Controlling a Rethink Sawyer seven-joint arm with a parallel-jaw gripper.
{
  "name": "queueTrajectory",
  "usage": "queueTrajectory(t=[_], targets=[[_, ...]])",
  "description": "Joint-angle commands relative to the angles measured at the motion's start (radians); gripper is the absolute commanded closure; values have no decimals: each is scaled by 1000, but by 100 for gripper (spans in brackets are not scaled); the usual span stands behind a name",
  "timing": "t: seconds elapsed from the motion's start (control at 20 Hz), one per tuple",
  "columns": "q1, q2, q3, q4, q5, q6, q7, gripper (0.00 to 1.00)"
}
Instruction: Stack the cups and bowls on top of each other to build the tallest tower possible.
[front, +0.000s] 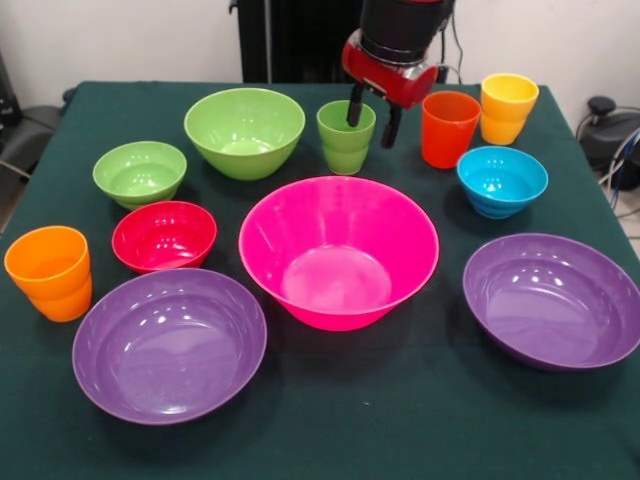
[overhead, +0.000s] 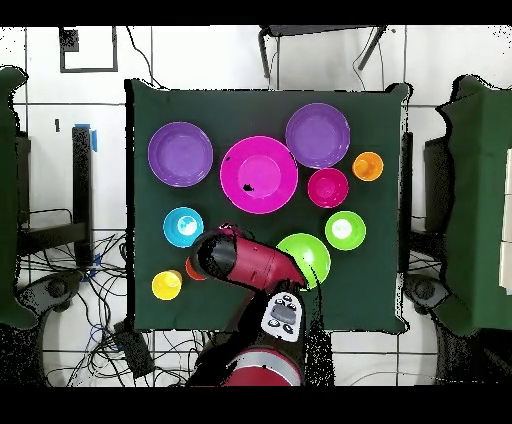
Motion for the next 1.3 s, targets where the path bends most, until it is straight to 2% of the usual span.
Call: queueTrajectory(t=[0.05,0.45,1.05,1.3], targets=[[15,32,56,20,33,67,168,0],[15,61,64,18,35,36,173,0],[31,54,44,9,42,72,181,0],[9,78,71,15,46,27,178,0]])
